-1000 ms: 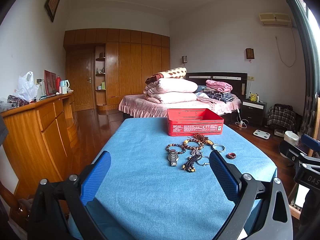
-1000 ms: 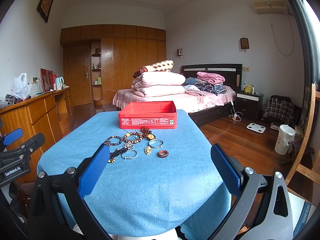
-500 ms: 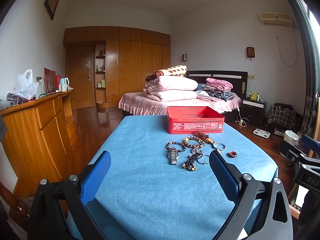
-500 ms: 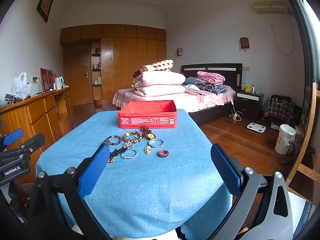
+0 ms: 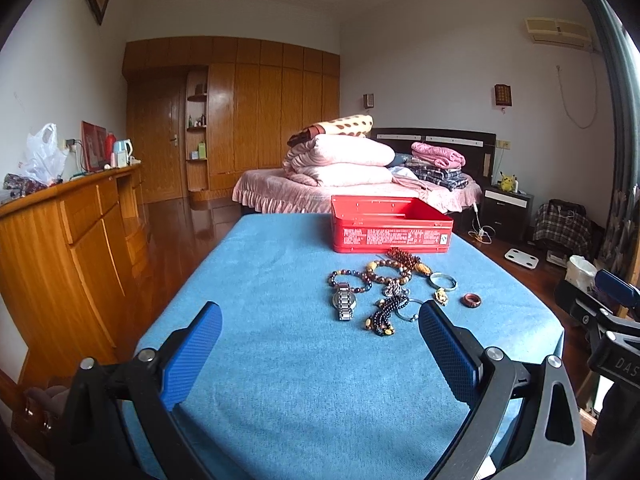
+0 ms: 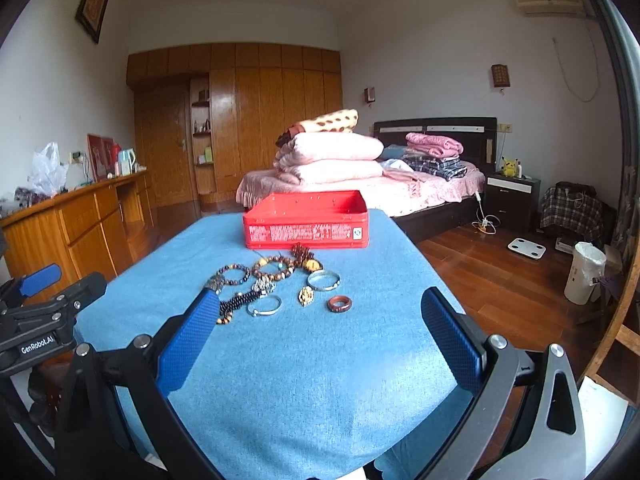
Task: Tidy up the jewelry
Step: 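Grasp the brown stone ring with the right tool while the left tool grasps the black bead necklace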
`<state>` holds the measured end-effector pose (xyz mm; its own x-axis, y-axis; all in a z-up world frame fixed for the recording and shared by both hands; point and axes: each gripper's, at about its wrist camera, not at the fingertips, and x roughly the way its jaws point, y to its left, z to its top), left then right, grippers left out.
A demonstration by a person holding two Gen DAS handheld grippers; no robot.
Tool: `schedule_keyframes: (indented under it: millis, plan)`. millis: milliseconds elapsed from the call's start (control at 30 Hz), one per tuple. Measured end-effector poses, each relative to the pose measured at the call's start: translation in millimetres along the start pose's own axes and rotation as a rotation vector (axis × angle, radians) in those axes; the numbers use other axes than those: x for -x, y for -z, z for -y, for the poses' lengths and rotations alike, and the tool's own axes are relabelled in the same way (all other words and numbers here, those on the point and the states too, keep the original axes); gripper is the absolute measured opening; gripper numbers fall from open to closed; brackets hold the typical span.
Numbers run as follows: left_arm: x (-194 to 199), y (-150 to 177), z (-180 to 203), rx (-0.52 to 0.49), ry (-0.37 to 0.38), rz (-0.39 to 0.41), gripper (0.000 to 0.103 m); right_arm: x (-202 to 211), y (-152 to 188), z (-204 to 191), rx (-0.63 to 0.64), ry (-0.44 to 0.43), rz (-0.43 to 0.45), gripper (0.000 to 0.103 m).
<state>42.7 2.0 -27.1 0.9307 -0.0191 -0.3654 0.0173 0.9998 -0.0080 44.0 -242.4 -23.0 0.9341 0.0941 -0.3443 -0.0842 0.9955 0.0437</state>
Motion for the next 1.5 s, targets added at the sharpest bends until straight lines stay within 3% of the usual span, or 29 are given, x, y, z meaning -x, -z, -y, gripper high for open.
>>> schedule_keyframes:
  millis: [333,567,667,733,867,1033,1300,1500]
  plan:
    - [-66,11,8,-0.009,0.043,-0.101,0.096,-68,12,7,-0.013,-0.013,-0.064,0.098]
    - [-103,14,15,0.008,0.073,-0.143,0.096,-125,18,20,-0.030,-0.014,-0.162,0.097]
    - [-115,15,21,0.008,0.088,-0.152,0.096,-141,21,24,-0.037,-0.007,-0.193,0.093]
    - [-120,15,24,0.007,0.098,-0.158,0.094,-153,21,28,-0.045,-0.015,-0.224,0.076]
    - [-129,15,30,0.011,0.120,-0.176,0.084,-172,24,34,-0.068,-0.016,-0.279,0.071]
    - [-140,17,34,0.016,0.131,-0.184,0.083,-179,24,33,-0.051,0.007,-0.285,0.058]
    - [-153,24,43,0.004,0.147,-0.171,0.080,-185,27,29,-0.009,0.036,-0.260,0.051]
    - [-157,30,49,-0.022,0.125,-0.124,0.062,-188,30,27,0.002,0.063,-0.218,0.038]
